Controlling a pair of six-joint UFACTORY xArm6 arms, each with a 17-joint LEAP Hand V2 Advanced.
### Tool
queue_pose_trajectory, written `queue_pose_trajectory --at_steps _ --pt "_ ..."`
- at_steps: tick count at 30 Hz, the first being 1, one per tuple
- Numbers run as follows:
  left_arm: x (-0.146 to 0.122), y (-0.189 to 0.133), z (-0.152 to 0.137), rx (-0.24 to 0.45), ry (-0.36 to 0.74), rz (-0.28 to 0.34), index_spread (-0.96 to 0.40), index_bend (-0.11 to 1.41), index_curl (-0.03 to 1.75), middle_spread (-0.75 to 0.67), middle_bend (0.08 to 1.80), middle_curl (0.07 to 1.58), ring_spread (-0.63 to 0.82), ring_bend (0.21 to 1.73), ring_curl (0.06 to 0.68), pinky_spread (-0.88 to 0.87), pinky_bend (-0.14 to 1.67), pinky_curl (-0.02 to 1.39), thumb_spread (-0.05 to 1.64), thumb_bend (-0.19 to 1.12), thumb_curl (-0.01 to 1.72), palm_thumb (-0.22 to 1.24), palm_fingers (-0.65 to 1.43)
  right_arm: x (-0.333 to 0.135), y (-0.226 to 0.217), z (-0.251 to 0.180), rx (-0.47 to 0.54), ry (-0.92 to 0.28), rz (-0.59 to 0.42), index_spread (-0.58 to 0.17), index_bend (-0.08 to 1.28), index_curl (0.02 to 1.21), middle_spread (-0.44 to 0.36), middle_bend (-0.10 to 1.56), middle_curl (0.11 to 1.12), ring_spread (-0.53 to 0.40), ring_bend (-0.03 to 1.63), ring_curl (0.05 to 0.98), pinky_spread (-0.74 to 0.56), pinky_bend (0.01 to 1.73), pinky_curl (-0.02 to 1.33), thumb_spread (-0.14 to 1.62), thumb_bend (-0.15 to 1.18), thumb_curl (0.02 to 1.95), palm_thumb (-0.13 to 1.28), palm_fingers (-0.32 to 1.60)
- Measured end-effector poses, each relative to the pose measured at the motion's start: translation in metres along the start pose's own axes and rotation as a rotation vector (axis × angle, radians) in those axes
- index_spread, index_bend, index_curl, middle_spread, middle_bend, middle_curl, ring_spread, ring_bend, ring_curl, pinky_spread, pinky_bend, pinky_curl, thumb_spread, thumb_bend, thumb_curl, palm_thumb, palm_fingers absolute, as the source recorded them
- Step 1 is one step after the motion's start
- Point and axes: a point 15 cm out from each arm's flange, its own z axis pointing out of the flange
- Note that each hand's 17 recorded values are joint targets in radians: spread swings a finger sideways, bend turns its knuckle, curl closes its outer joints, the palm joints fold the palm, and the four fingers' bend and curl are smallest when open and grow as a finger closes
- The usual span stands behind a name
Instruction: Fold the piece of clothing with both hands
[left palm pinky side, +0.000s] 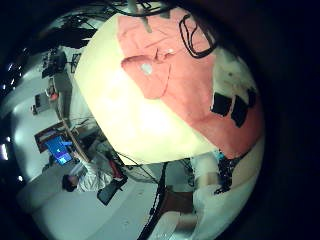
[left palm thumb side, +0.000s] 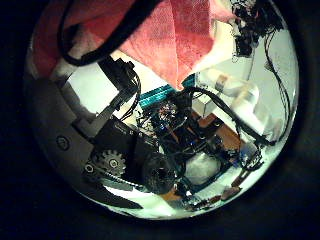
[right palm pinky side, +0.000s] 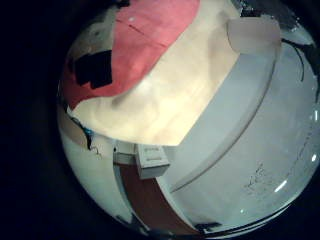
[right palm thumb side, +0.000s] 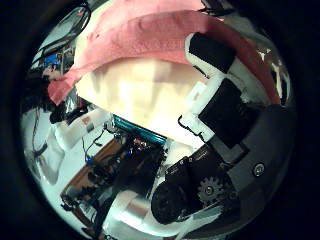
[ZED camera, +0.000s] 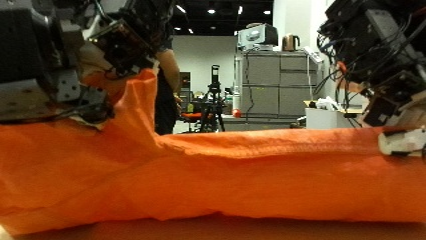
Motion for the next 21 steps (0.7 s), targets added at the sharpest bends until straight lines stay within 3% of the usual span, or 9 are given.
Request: queue_pose_trajectory --at_steps 5,11,17,21 --pt "-0.007 0.005 -0.037 0.043 0.001 -0.011 -0.43 0.17 1.56 -0.60 0.74 1.24 -0.48 1.29 0.516 -0.74 1.02 0.55 1.07 -0.01 0.73 0.89 0.80 0.005 -0.001 -0.040 0.072 0.015 0.009 -0.300 1.03 0.90 -0.156 1.27 0.82 -0.250 1.31 0.786 -0.28 1.19 0.91 1.23 0.02 0.58 1.13 1.03" --pt "-0.027 -0.008 -0.075 0.044 0.002 -0.047 -0.41 0.17 1.57 -0.61 0.74 1.23 -0.48 1.28 0.514 -0.74 1.01 0.54 1.07 -0.01 0.73 0.88 0.81 0.018 -0.019 -0.073 0.121 0.018 0.035 -0.297 1.03 0.92 -0.155 1.27 0.82 -0.249 1.31 0.798 -0.28 1.18 0.94 1.24 0.00 0.60 1.13 1.02" --pt "-0.056 -0.063 -0.086 0.011 0.025 -0.084 -0.39 0.17 1.57 -0.61 0.74 1.24 -0.49 1.28 0.515 -0.74 1.01 0.54 1.07 -0.01 0.73 0.88 0.80 0.049 -0.071 -0.084 0.077 -0.010 0.076 -0.296 1.02 0.93 -0.154 1.28 0.82 -0.250 1.30 0.808 -0.27 1.16 0.98 1.24 0.00 0.62 1.13 1.02" --pt "-0.070 -0.114 -0.078 0.010 0.039 -0.074 -0.38 0.17 1.58 -0.61 0.73 1.24 -0.48 1.29 0.518 -0.73 1.00 0.54 1.08 -0.01 0.73 0.89 0.78 0.064 -0.103 -0.067 0.018 -0.034 0.088 -0.296 1.01 0.94 -0.154 1.28 0.82 -0.250 1.30 0.813 -0.27 1.15 1.00 1.24 -0.01 0.63 1.12 1.02"
